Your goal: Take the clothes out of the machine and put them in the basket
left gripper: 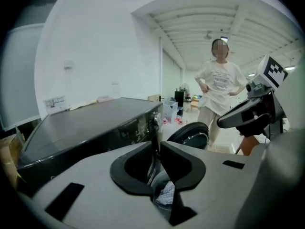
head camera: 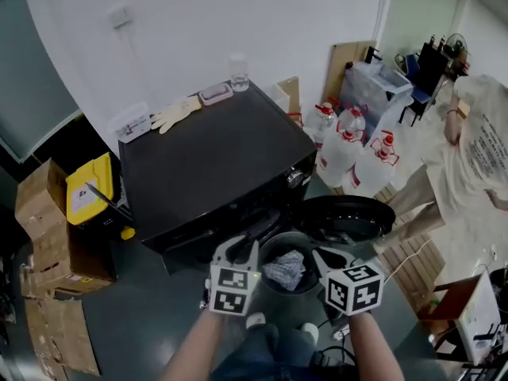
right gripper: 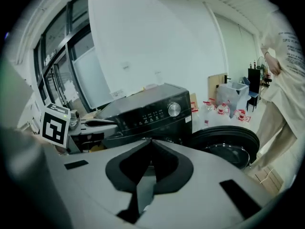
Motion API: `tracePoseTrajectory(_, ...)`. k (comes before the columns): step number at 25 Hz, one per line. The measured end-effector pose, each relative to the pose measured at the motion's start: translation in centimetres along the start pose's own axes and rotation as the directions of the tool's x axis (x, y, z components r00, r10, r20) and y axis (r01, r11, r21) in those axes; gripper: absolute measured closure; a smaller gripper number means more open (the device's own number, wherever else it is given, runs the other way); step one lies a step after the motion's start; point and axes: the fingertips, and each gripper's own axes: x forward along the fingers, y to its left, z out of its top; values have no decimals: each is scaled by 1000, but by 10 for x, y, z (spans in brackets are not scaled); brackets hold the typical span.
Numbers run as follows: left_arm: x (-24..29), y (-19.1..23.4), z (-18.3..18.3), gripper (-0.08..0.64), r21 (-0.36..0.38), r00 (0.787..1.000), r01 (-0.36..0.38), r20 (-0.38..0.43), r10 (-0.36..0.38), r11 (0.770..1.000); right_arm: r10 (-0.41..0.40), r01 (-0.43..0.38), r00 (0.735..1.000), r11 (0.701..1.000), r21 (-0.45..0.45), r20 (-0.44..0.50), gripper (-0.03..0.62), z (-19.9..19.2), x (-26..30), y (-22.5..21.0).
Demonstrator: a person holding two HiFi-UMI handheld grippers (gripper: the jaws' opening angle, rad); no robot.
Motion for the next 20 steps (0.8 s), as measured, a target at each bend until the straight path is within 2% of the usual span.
tracePoseTrajectory(5, -20, -2, 30, 512, -56, 993, -90, 69, 94, 994, 30, -25, 997, 997, -72, 70, 591, 30, -26, 5)
tracePoseTrajectory(11, -50, -15, 60, 528, -79, 967, -190, 156, 201, 979, 97, -60, 979, 978, -200, 180, 591, 62, -67, -5)
tracePoseTrajectory(16, -83, -31, 86, 555, -70, 930, -269, 242, 278, 960, 151, -78, 958, 956, -284, 245, 591, 82, -95, -11)
tracePoseTrajectory(20, -112, -54, 111, 557, -39, 883, -331, 339, 324, 943, 206, -87, 938, 918, -386, 279, 591, 90, -120, -10)
